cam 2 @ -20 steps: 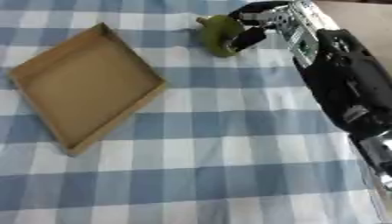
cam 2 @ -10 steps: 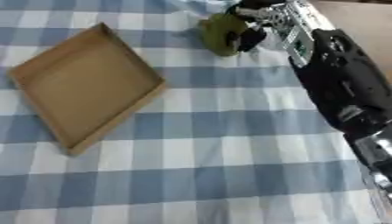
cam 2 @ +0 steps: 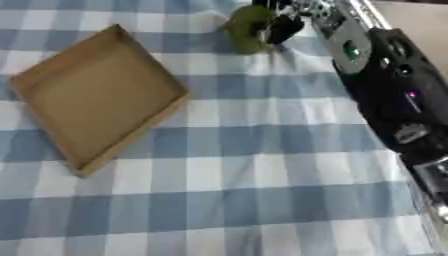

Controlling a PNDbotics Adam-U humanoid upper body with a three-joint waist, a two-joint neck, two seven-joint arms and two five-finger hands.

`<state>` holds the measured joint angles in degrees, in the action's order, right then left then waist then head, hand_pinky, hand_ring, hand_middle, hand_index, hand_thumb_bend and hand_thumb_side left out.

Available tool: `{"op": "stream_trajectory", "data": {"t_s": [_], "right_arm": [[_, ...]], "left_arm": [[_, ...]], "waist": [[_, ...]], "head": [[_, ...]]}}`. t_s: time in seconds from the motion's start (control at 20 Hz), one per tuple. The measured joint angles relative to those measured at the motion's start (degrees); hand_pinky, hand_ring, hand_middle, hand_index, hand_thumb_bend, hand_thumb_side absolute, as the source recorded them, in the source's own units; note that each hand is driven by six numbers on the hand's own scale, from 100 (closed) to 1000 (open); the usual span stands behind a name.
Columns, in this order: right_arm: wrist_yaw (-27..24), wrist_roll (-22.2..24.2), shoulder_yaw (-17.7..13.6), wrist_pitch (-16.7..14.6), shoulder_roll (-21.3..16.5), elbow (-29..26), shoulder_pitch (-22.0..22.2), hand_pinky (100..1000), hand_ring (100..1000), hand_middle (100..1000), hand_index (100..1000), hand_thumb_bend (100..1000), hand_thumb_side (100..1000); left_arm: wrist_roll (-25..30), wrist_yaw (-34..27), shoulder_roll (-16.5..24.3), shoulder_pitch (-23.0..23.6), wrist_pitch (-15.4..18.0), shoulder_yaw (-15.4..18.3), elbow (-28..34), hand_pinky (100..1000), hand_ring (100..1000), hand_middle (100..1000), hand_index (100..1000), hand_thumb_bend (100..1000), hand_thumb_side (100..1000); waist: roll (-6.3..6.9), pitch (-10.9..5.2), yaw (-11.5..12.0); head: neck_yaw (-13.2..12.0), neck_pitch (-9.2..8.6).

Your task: Pick up objects on the table and place them in the box.

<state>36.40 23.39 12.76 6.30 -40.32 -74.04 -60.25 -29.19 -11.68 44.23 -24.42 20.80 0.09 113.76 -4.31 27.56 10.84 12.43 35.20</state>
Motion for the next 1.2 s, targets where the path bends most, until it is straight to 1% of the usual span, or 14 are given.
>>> {"op": "stream_trajectory", "data": {"t_s": [0.25,0.4,0.55,0.7,0.9,1.05,1.15,1.2], "right_arm": [[-4.3,-4.3,1.3,2.6,-2.2,-6.4,1.2,699,604,385,388,100,100],[-6.8,-6.6,2.3,3.6,-3.6,-9.8,1.9,698,601,378,384,100,100],[-9.2,-7.9,3.0,4.0,-4.9,-13.5,2.4,701,599,379,385,100,100],[-11.5,-8.6,3.9,3.3,-5.6,-17.7,2.4,701,592,381,387,100,100],[-13.8,-7.3,6.5,2.1,-5.8,-23.4,1.8,704,592,386,392,100,100],[-14.7,-5.1,7.6,3.1,-5.8,-27.6,1.5,704,591,389,395,100,100],[-15.4,-3.5,8.5,3.7,-5.6,-29.8,0.7,703,591,389,396,100,100],[-15.9,-2.7,9.3,3.8,-4.9,-30.8,-0.3,703,591,390,396,100,100]], "left_arm": [[0.1,-0.2,0.0,0.1,0.1,0.0,0.0,786,793,825,908,304,746],[0.1,-0.4,0.0,0.1,0.1,0.0,0.0,786,793,825,908,306,743],[0.2,-0.4,0.0,0.1,0.1,0.0,0.0,786,794,825,907,308,739],[0.2,-0.4,0.0,0.1,0.1,0.0,0.0,786,794,825,907,310,736],[0.4,-0.5,0.0,-0.4,0.3,0.0,0.0,786,794,825,907,311,735],[0.5,-0.7,0.0,-0.4,0.3,0.0,0.0,787,795,825,907,313,731],[0.8,-0.9,0.0,-1.2,0.4,-0.3,0.0,787,795,825,907,314,729],[1.0,-1.0,0.0,-1.5,0.4,-0.4,0.0,787,795,825,907,315,729]], "waist": [[-0.02,-0.44,-0.2],[-0.05,-0.74,-0.2],[-0.06,-1.02,-0.2],[-0.08,-1.27,-0.1],[-0.09,-1.57,0.2],[-0.1,-1.64,0.2],[-0.13,-1.8,1.2],[-0.22,-1.92,1.8]], "head": [[-0.1,0.05],[-0.1,0.06],[-0.2,0.17],[-0.2,0.56],[0.0,0.97],[0.1,1.05],[1.0,1.45],[1.4,1.59]]}}
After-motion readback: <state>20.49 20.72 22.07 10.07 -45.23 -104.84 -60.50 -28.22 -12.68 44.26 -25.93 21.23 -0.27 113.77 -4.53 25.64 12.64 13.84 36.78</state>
